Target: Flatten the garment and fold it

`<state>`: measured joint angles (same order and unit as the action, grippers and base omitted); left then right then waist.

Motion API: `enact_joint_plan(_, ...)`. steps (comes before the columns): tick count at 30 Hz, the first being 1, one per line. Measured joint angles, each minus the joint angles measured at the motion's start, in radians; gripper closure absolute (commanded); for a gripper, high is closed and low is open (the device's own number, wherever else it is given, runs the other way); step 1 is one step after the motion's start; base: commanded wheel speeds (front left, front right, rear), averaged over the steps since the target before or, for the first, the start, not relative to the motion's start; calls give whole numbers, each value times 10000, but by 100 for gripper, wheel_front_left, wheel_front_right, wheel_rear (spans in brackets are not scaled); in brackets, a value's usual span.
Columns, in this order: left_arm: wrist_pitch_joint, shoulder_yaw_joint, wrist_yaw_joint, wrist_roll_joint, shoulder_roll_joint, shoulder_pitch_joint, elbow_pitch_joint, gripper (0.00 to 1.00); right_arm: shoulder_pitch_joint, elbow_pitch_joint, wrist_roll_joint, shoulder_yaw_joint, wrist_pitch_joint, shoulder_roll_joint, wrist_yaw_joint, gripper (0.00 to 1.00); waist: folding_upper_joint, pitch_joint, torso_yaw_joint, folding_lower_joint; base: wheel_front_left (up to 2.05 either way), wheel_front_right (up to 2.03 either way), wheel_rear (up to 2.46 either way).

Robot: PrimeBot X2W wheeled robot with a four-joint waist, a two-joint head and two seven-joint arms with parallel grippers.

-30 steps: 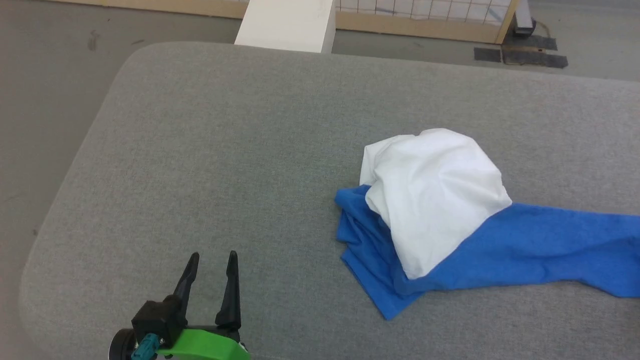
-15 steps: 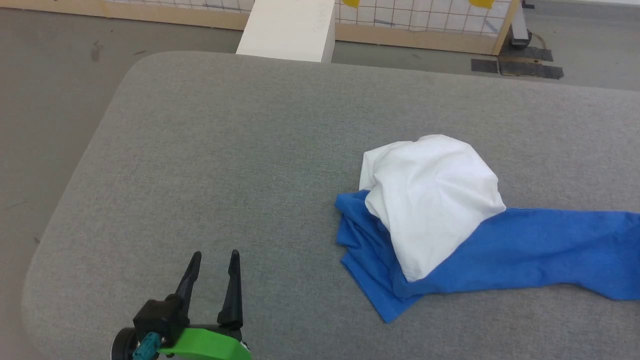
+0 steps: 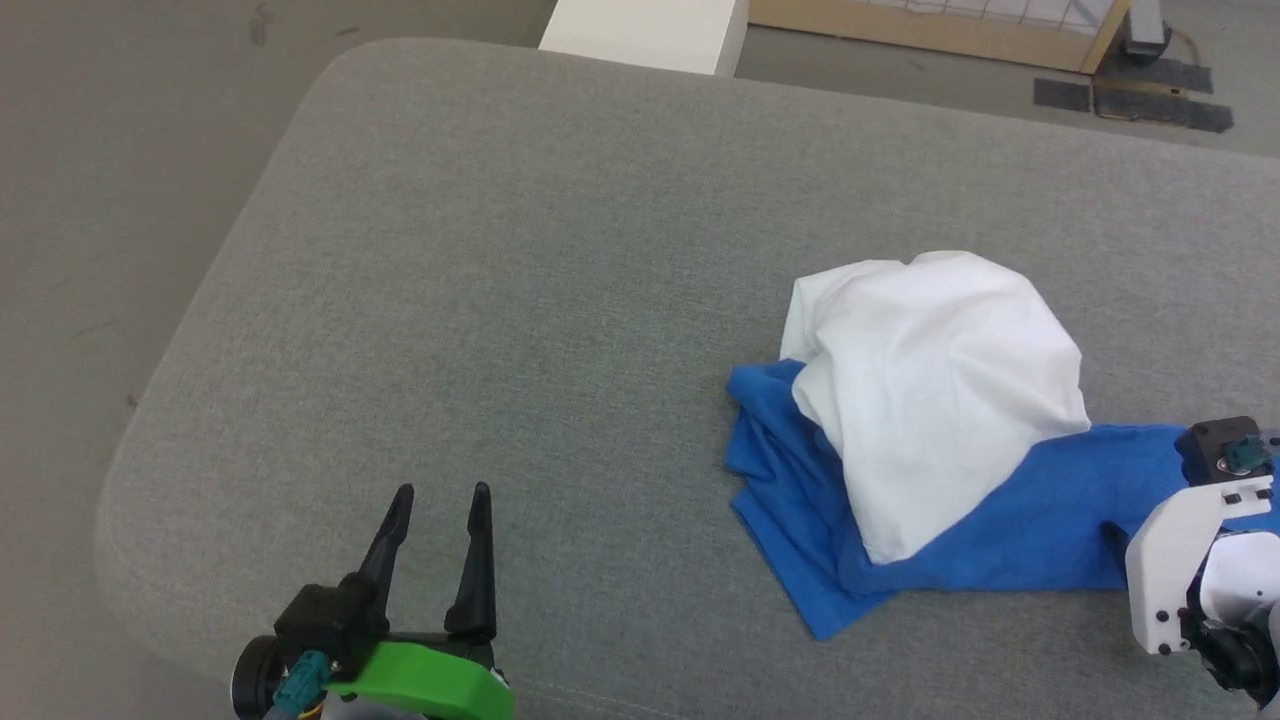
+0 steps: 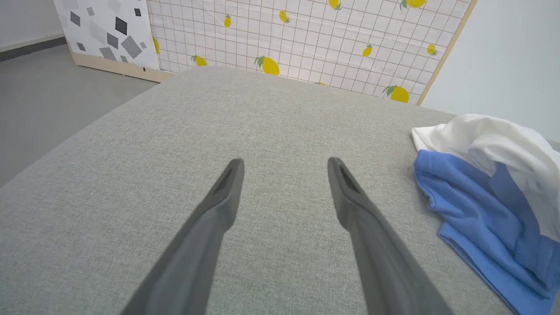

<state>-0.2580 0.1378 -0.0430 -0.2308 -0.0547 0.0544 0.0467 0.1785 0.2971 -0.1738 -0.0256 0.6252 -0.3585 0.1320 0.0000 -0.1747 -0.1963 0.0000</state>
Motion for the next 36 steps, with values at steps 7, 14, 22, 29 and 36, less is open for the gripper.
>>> enact_joint_plan(7, 0, -6, 0, -27, 0, -123, 35, 0, 264, 314, 627, -169, -920, 182, 2, 100, 0, -180, 44, 0, 0, 0, 0)
enact_joint_plan(14, 0, 2, 0, -44, 4, -125, 127, 0, 825, 33, 903, -259, -1490, -169, 2, 100, 0, 8, 413, 0, 0, 0, 0)
enact_joint_plan(22, 0, 84, -94, -44, 15, -162, 151, 0, 1445, -355, 1613, -1185, -1356, -2017, 2, 100, 0, -52, 394, 0, 0, 0, 0)
enact_joint_plan(29, 0, 119, -104, -40, 15, -168, 276, 0, 1361, 192, 2217, -2155, -2002, -1808, 2, 77, 0, -304, 105, 0, 0, 0, 0)
enact_joint_plan(36, 0, 178, -171, -42, 15, -513, 441, 0, 1466, 1202, 2637, -2322, -3237, -654, 2, 0, 0, -358, 96, 0, 0, 0, 0)
